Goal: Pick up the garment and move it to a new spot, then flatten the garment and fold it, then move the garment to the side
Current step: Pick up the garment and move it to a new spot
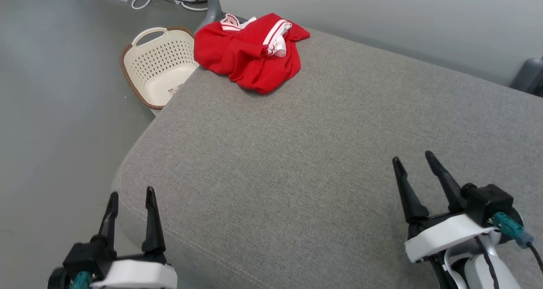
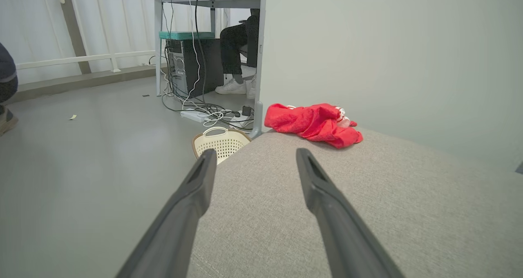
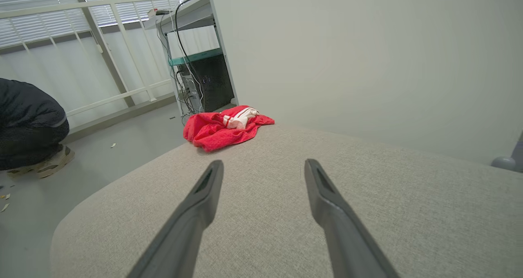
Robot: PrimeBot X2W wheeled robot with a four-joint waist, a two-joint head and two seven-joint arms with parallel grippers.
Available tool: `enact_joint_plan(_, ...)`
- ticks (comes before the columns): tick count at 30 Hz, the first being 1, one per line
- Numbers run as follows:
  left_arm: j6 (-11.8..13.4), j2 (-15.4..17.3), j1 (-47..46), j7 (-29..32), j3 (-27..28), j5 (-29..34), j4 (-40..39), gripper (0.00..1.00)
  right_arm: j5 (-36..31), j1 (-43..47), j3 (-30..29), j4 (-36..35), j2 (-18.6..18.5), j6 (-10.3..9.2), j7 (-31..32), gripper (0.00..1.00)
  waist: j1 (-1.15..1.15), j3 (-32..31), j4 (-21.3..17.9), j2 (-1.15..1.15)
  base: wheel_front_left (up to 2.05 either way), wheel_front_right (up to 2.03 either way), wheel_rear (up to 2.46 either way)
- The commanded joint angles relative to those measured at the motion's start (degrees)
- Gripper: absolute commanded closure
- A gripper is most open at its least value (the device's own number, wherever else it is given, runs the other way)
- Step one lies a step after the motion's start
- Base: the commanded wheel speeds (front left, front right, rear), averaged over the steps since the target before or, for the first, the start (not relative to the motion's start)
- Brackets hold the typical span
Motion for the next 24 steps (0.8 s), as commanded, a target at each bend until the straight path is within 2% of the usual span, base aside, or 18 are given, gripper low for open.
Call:
enact_joint_plan(1,-0.62,1.39,-3.33,0.44,-0.07,0.73,0.61,0.00,-0.98,-0.34,-1.28,-1.11,-0.46,0.01,0.54,0.00,0.00,1.81,0.04,0.00,0.00,0.00,0.00)
enact_joint_plan(7,-3.03,5.18,-19.20,3.67,-1.32,2.82,3.82,0.00,-4.60,-0.31,-6.66,-7.96,-0.45,0.01,3.67,0.00,0.00,7.57,-0.44,0.00,0.00,0.00,0.00)
enact_joint_plan(17,-6.29,13.15,-47.82,9.90,1.38,3.02,14.75,0.00,-8.70,-5.00,-6.90,-18.50,-0.44,0.01,7.86,0.00,0.00,19.41,-11.79,0.00,0.00,0.00,0.00)
enact_joint_plan(24,-8.89,17.20,-57.89,17.02,0.79,2.72,26.75,0.00,-10.32,-7.94,-6.70,-25.89,-0.46,0.01,8.66,0.00,0.00,25.14,-19.57,0.00,0.00,0.00,0.00)
